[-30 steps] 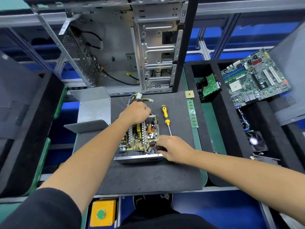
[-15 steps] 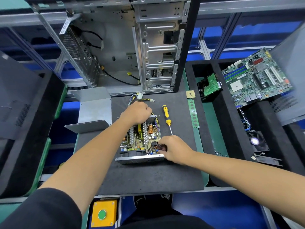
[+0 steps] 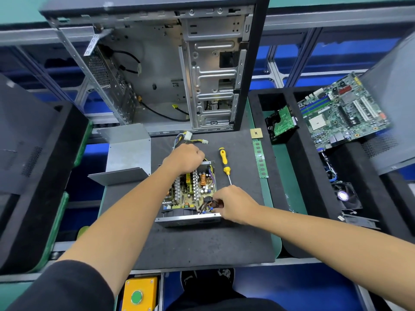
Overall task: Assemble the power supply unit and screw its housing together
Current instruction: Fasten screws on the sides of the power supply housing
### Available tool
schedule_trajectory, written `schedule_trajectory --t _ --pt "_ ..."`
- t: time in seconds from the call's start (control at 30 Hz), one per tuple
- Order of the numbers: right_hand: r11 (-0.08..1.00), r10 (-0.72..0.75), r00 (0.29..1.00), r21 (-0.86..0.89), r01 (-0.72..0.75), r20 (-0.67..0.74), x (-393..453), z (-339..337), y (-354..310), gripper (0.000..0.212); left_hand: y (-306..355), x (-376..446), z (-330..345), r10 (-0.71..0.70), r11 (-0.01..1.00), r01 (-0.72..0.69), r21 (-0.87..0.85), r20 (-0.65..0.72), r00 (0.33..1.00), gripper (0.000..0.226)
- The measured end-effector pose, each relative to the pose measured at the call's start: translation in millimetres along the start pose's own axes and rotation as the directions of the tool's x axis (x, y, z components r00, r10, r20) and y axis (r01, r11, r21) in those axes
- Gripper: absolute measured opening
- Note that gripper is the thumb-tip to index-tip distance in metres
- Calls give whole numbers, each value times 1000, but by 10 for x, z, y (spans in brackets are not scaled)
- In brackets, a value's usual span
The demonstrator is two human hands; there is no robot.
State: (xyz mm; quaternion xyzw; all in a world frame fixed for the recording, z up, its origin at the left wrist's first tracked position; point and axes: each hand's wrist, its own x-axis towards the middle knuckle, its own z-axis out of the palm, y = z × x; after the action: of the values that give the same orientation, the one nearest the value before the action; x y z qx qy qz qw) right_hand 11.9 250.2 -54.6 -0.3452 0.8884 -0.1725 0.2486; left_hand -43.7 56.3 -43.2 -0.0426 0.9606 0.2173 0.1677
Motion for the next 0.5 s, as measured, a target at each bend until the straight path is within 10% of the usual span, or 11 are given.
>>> schedule_trajectory --t 0.23,0.5 --pt "984 -47 994 176 29 101 158 -620 110 4 -31 7 16 -32 991 22 -131 -79 996 27" --pt "959 180 975 246 -144 -129 610 -1120 68 40 -274 35 -300 -230 933 137 -334 -255 939 11"
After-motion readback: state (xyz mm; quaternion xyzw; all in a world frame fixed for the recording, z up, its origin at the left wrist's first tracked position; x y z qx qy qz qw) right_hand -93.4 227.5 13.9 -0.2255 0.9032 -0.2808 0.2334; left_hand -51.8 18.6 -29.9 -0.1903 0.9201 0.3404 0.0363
